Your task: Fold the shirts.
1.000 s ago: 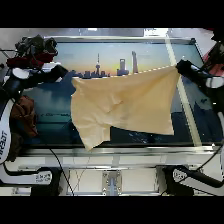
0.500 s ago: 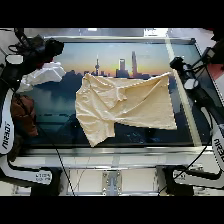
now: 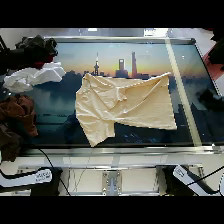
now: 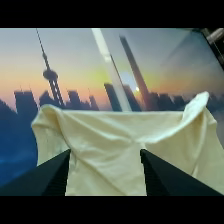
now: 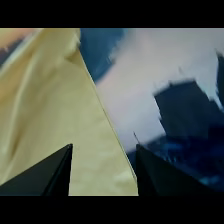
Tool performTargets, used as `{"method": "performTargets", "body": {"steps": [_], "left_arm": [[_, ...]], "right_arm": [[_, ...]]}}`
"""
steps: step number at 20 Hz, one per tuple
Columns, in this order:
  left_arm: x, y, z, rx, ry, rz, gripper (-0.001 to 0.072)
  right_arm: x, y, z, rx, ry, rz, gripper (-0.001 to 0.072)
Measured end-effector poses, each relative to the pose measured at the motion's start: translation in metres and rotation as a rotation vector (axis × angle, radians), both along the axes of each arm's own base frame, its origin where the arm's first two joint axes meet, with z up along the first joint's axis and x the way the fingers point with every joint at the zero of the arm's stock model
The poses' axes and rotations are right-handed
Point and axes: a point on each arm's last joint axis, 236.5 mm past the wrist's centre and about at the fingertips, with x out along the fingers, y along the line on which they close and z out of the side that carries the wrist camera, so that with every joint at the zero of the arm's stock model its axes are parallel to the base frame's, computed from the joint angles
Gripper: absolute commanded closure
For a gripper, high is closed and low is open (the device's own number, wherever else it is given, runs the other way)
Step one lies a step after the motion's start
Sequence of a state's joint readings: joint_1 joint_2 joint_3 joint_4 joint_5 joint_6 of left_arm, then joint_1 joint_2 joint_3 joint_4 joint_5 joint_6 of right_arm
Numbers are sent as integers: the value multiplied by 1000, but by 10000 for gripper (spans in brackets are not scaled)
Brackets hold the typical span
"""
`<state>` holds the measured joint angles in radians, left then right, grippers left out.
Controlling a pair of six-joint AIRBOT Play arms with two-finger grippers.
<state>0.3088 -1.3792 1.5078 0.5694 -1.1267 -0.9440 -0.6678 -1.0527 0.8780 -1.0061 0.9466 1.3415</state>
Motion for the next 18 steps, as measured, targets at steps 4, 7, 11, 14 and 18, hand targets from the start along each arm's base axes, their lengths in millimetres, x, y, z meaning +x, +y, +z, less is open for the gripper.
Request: {"method": "performTargets", "body": {"steps": [4,7,11,14,18], "left_arm": [[-30,-7,-50,-62,179,-47,230],[-41,-9,-78,-100,259,-40,230],[-44,-7,-96,-118,296,-16,231],[-44,-6,-100,-121,303,-7,230],[-44,-6,-102,-122,305,-2,230]], "right_arm": [[-71,40,-68,286,198,-52,263],[-96,67,-96,421,256,-92,263],[-105,87,-123,526,248,-191,264],[-98,88,-133,555,181,-260,267],[-77,74,-129,558,55,-348,402]]}}
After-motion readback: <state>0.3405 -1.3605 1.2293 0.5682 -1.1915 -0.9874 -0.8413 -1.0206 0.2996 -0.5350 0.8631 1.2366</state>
